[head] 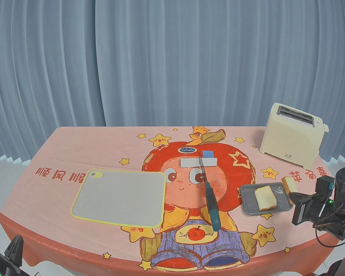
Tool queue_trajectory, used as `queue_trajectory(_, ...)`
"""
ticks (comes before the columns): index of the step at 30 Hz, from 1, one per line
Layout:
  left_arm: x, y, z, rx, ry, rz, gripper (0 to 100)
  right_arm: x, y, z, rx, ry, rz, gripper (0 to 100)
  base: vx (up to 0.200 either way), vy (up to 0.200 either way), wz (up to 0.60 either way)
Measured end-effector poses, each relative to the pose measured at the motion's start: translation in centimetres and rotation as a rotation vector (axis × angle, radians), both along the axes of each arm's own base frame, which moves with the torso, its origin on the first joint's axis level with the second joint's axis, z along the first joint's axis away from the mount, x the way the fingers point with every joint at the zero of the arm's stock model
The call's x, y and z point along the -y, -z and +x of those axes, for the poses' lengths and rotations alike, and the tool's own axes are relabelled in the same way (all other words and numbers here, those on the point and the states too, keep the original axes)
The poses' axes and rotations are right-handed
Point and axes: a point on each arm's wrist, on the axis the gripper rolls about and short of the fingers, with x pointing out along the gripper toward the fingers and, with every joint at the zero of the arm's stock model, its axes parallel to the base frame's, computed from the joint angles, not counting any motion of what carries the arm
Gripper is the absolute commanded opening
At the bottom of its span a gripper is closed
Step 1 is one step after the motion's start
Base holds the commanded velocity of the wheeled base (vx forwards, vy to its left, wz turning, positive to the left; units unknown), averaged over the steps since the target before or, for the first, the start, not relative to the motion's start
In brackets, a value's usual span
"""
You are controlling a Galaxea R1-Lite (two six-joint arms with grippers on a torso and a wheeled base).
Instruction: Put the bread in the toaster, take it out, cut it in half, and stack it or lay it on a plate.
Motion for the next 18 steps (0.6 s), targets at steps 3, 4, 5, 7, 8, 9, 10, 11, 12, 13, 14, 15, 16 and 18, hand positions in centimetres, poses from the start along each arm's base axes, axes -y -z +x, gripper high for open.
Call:
queue_trajectory(3,0.0,0.0,0.0,0.000,0.000,0.000,0,0.0,0.0,0.0,-0.001,0.001,-0.001,0,0.000,0.000,0.00)
queue_trajectory(4,0.0,0.0,0.0,0.000,0.000,0.000,0,0.0,0.0,0.1,-0.001,0.000,-0.003,0,0.000,0.000,0.00)
queue_trajectory(5,0.0,0.0,0.0,0.000,0.000,0.000,0,0.0,0.0,0.1,0.000,-0.003,-0.006,0,0.000,0.000,0.00)
queue_trajectory(7,0.0,0.0,0.0,0.000,0.000,0.000,0,-0.1,0.0,0.2,0.000,-0.008,-0.017,0,0.000,0.000,0.00)
queue_trajectory(8,0.0,0.0,0.0,0.000,0.000,0.000,0,-0.2,0.0,0.3,-0.002,-0.010,-0.022,0,0.000,0.000,0.00)
queue_trajectory(9,0.0,0.0,0.0,0.000,0.000,0.000,0,-0.3,0.1,0.5,-0.006,-0.012,-0.029,0,0.000,0.000,0.00)
queue_trajectory(10,0.0,0.0,0.0,0.000,0.000,0.000,0,-0.3,0.1,0.5,-0.009,-0.013,-0.031,0,0.000,0.000,0.00)
queue_trajectory(11,0.0,0.0,0.0,0.000,0.000,0.000,0,-0.4,0.1,0.7,-0.011,-0.014,-0.034,0,0.000,0.000,0.00)
queue_trajectory(12,0.0,0.0,0.0,0.000,0.000,0.000,0,-0.5,0.1,0.8,-0.012,-0.015,-0.036,0,0.000,0.000,0.00)
queue_trajectory(13,0.0,0.0,0.0,0.000,0.000,0.000,0,-0.6,0.1,1.0,-0.014,-0.016,-0.037,0,0.000,0.000,0.00)
queue_trajectory(14,0.0,0.0,0.0,0.000,0.000,0.000,0,-0.8,0.1,1.2,-0.015,-0.016,-0.037,0,0.000,0.000,0.00)
queue_trajectory(15,0.0,0.0,0.0,0.000,0.000,0.000,0,-1.0,0.1,1.4,-0.015,-0.017,-0.037,0,0.000,0.000,0.00)
queue_trajectory(16,0.0,0.0,0.0,0.000,0.000,0.000,0,-1.1,0.1,1.7,-0.016,-0.017,-0.038,0,0.000,0.000,0.00)
queue_trajectory(18,0.0,0.0,0.0,0.000,0.000,0.000,0,-1.4,0.2,2.1,-0.022,-0.017,-0.041,0,0.000,0.000,0.00)
